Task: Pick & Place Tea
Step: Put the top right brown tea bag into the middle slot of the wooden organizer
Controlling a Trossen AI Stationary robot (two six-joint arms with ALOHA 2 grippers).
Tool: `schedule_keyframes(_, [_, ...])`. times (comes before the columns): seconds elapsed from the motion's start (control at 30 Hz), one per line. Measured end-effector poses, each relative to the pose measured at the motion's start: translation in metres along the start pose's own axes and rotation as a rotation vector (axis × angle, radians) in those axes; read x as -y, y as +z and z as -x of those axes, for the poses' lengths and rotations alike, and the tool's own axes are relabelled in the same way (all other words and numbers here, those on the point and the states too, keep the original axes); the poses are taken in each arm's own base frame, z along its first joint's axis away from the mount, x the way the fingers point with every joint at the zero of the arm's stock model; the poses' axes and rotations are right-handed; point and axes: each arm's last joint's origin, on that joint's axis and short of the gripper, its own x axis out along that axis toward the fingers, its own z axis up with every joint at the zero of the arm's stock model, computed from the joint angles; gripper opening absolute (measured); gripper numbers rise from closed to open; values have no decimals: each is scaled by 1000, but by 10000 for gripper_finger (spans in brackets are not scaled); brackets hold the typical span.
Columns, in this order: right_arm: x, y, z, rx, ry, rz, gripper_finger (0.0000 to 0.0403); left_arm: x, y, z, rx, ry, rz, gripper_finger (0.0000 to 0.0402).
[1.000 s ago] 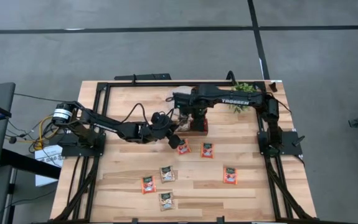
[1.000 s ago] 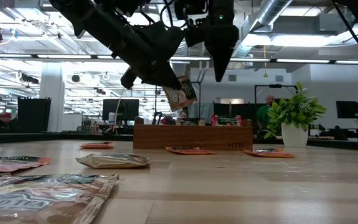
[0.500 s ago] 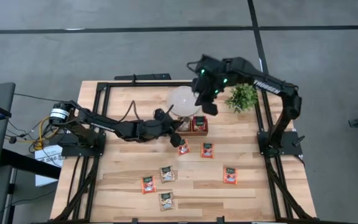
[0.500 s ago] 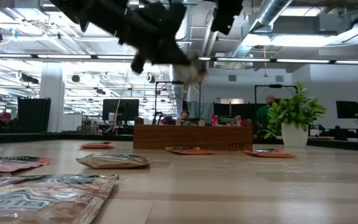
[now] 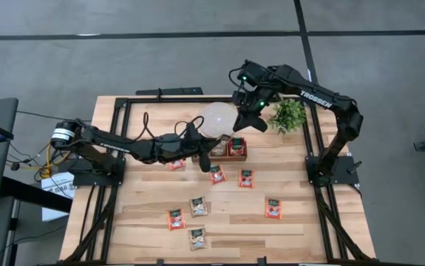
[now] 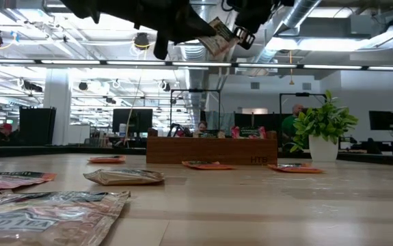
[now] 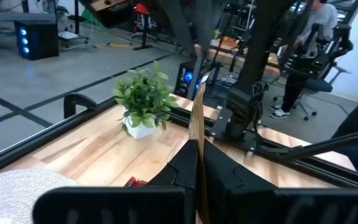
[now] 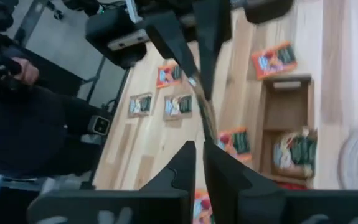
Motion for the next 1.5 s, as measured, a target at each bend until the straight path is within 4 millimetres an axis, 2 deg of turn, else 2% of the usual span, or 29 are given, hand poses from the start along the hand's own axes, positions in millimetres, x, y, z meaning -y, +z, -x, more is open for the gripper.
schedule_keyframes(0.27, [5, 2, -5, -13, -54, 103, 33, 1, 1, 0, 7, -19, 27, 0])
schedule_keyframes(0.4, [7, 4, -4, 4, -59, 93, 37, 0, 1, 0, 7, -16, 28, 0])
schedule_keyframes(0.7, [5, 4, -6, -2, -60, 93, 114, -6, 3, -3, 21, 9, 34, 0])
schedule_keyframes(0.93, [6, 9, -11, -36, -207, 121, 159, -10, 11, -5, 74, -36, 56, 0])
schedule_keyframes(1.23, [0, 15, -18, -11, -198, 164, 144, -13, 10, -5, 74, -6, 49, 0])
schedule_keyframes(1.37, [0, 13, -18, -23, -194, 148, 138, -20, 7, -7, 44, 89, 25, 0])
schedule_keyframes(1.5, [2, 10, -15, -35, -192, 117, 139, -25, 8, -8, 48, 100, 28, 0])
